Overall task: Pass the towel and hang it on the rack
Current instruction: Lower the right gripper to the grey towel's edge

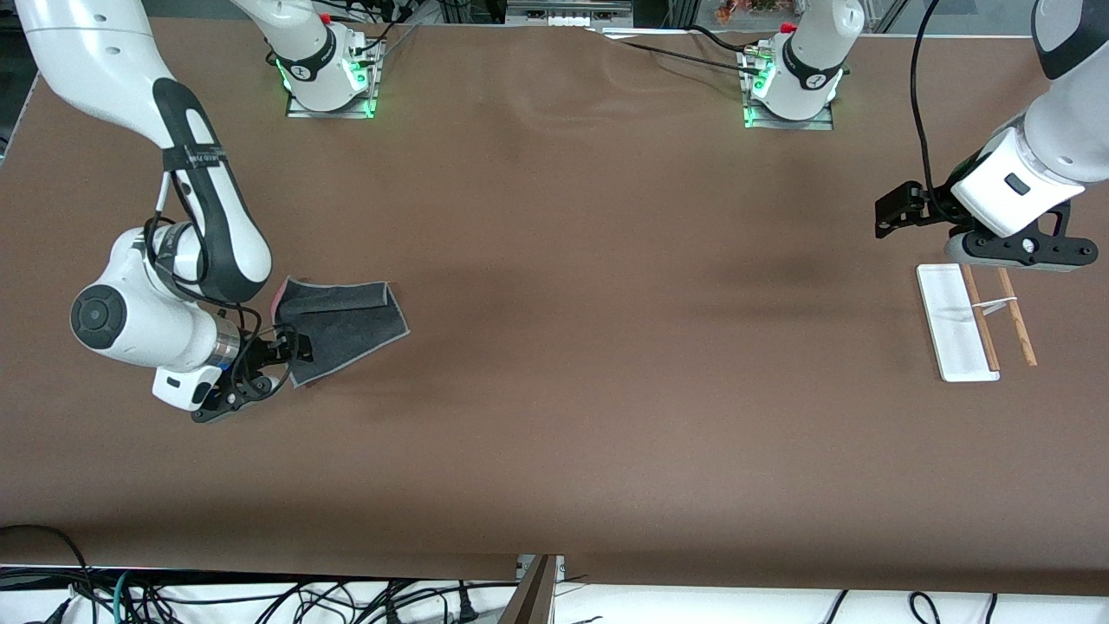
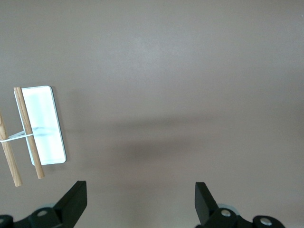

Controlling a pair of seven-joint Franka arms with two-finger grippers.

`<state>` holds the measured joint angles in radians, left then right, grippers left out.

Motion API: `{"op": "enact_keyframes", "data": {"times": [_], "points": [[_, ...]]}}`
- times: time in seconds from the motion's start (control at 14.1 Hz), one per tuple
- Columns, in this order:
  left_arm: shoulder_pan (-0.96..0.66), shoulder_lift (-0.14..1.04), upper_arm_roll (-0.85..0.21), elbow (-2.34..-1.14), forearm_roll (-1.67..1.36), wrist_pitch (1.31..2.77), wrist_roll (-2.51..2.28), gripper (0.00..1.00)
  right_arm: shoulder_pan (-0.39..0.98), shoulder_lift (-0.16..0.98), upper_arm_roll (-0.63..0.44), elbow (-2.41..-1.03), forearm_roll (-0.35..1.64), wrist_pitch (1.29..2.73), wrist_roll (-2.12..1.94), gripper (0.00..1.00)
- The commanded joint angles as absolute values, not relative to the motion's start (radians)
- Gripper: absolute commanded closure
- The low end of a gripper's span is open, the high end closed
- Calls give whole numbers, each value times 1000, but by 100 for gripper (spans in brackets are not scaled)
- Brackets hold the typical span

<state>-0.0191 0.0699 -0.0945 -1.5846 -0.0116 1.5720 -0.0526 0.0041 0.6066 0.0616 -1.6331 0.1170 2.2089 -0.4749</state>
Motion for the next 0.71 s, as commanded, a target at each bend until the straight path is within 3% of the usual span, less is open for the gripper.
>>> {"op": "enact_keyframes", "data": {"times": [0.0, 0.64], "points": [[-17, 81, -100, -1555, 9, 1560, -48, 0, -20, 667, 74, -1576, 153, 2232, -595, 0], [-17, 81, -100, -1555, 9, 1560, -48, 0, -58, 758, 74, -1537, 287, 2281, -867, 2]]}}
